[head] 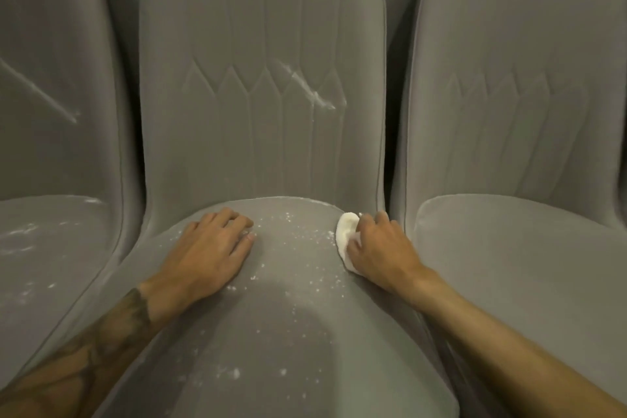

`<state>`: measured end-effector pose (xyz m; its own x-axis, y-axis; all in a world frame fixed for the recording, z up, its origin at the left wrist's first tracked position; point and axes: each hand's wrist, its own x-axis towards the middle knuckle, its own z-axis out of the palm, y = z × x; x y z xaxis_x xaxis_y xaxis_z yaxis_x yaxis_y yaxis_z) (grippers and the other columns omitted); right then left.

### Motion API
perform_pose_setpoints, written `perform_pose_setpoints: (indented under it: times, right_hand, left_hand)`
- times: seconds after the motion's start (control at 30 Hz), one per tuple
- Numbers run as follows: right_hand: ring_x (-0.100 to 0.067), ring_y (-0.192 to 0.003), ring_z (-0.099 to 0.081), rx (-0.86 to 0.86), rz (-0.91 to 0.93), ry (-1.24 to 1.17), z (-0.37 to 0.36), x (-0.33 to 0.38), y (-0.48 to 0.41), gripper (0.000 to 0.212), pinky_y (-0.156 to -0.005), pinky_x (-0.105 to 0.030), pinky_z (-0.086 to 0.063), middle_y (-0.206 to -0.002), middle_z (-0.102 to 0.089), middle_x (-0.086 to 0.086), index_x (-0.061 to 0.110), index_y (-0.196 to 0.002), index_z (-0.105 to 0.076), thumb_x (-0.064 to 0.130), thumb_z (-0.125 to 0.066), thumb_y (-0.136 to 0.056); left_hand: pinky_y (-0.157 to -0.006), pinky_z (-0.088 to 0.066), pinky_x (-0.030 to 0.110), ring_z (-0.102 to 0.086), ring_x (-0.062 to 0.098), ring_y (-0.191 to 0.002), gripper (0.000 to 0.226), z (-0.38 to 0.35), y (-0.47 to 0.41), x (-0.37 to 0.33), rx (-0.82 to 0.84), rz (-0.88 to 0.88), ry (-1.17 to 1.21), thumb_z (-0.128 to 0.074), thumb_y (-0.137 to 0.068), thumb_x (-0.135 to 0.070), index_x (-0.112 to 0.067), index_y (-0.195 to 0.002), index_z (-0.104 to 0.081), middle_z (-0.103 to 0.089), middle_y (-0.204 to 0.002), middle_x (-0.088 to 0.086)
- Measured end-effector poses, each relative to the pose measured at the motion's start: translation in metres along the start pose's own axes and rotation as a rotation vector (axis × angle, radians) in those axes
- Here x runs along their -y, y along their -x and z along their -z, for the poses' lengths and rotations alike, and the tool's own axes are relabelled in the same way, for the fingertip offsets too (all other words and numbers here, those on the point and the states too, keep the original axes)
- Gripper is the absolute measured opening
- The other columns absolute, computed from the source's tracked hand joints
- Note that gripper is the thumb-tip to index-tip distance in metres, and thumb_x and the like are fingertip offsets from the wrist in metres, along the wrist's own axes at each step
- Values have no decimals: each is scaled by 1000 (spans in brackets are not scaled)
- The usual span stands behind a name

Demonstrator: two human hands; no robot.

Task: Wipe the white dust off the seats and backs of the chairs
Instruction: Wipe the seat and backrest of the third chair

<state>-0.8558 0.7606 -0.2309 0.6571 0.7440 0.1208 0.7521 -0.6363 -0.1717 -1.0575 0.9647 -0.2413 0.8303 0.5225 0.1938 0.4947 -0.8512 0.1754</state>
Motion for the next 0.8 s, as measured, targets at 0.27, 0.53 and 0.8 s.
perform_pose_setpoints:
  times: [0.27, 0.53, 0.8]
  right_hand:
    - [-34, -114, -53, -108, -159, 32, -25, 75, -10, 37, -97, -39, -39, -128, -56, -18, 3, -128, -51, 25, -39, -101]
    - [-35, -113, -53, -111, -165, 109, -25, 46, -39, 36, -97, -41, -38, -128, -56, -16, 9, -129, -51, 29, -39, -102]
    - [-39, -113, -52, -71, 81, -17, -47, 84, -64, 39, -98, -43, -38, -128, -55, -19, 6, -131, -50, 30, -41, -102]
  left_hand:
    - [-109, -37, 35, -49, 15, -123, 38, -19, -8, 52, 10, -109, 41, -34, -109, -47, -31, -134, -56, -53, -135, -9]
    - [-97, -36, 32, -45, 8, -113, 33, -19, -7, 76, -15, -63, 107, -34, -107, -51, -38, -126, -58, -53, -129, -16]
    - [-101, -43, 40, -53, 19, -116, 53, -7, 7, 85, -70, 50, 92, -29, -99, -59, -28, -127, -62, -56, -127, -6]
